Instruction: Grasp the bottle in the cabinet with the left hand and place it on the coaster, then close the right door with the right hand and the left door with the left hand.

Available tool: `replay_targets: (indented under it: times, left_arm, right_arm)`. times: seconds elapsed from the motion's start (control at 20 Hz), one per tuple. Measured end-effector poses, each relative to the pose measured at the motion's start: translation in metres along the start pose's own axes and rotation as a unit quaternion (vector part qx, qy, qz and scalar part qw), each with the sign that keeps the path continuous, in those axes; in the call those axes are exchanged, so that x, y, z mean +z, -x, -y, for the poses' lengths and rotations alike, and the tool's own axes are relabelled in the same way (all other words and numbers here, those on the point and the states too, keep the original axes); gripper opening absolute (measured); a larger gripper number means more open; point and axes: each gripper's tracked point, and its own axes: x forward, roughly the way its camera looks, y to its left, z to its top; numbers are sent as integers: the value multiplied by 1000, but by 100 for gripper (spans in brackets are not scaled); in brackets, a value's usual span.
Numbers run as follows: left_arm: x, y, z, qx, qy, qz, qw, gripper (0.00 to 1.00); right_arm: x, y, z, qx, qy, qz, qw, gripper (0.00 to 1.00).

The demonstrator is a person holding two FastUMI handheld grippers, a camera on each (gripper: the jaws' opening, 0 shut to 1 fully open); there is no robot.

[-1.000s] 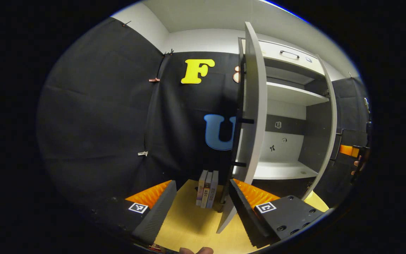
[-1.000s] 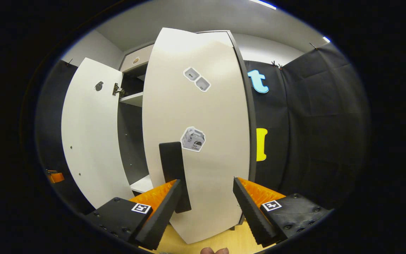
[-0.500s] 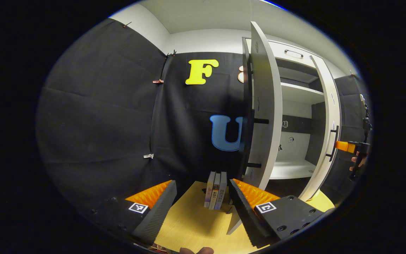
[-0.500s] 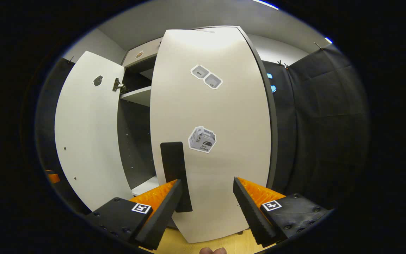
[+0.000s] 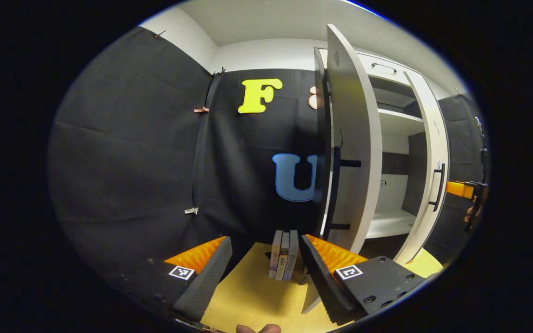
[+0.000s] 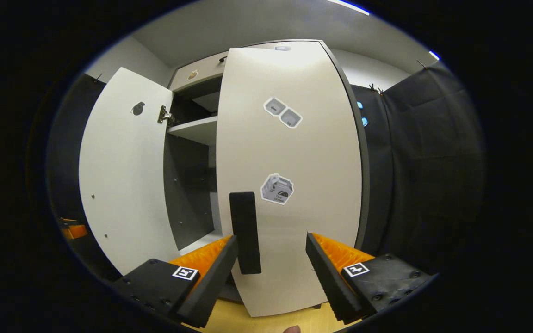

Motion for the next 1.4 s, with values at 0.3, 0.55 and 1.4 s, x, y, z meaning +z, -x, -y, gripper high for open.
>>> replay_targets:
  times: [0.3, 0.55, 1.4]
  left_arm:
    - [18, -43, 9, -18, -9, 18, 1000, 95]
    - [15, -46, 25, -28, -24, 25, 999, 92]
    - [6, -32, 158, -104, 26, 12, 994, 94]
  right_arm:
    - [-7, 24, 14, -9, 9, -25, 1000, 98]
    - [-4, 45, 34, -28, 19, -23, 999, 97]
    - [-6, 85, 85, -40, 41, -30, 998, 96]
